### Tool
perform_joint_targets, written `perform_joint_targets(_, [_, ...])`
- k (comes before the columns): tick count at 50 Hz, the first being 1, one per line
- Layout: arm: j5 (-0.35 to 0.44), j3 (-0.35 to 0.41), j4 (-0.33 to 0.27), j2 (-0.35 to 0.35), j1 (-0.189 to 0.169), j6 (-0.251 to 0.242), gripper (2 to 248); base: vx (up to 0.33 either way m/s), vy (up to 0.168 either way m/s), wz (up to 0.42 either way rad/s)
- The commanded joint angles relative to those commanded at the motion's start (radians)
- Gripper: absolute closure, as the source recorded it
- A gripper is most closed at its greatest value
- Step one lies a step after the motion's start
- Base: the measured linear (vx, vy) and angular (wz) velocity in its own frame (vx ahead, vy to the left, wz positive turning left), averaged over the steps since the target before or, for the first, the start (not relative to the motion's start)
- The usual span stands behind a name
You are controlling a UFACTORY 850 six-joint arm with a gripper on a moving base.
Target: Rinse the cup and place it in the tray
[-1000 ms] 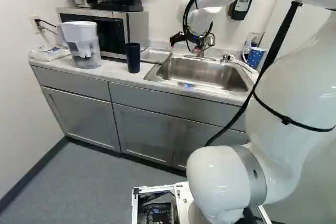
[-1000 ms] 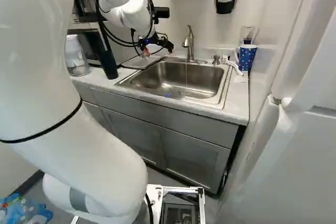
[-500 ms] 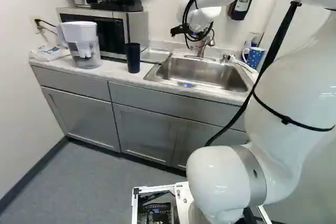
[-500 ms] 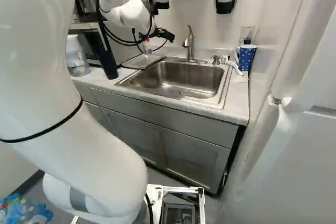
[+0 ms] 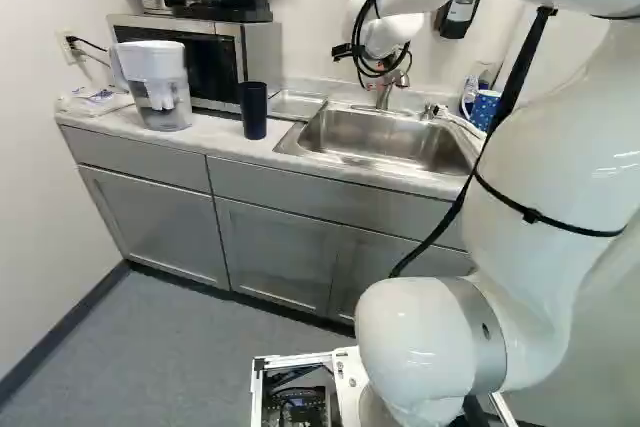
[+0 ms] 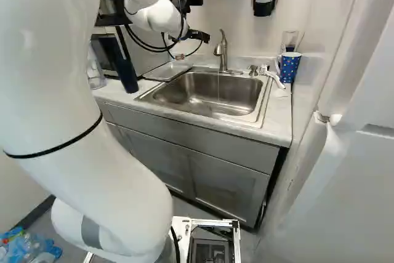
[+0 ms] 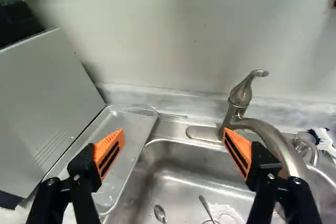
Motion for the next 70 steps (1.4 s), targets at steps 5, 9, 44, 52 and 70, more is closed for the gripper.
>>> perform_joint_targets(5, [0.005,-0.018,-0.023,-0.017,-0.013,0.000,3,0.000,0.000,0.000])
perform_joint_targets(9, [0.010,-0.032,-0.043,-0.031,-0.023,0.000,3,0.000,0.000,0.000])
perform_joint_targets(44, [0.031,-0.183,-0.147,-0.171,-0.100,0.000,3,0.000,0.000,0.000])
perform_joint_targets(52, [0.031,-0.204,-0.147,-0.189,-0.105,0.000,3,0.000,0.000,0.000])
perform_joint_targets(70, [0.031,-0.205,-0.147,-0.191,-0.104,0.000,3,0.000,0.000,0.000])
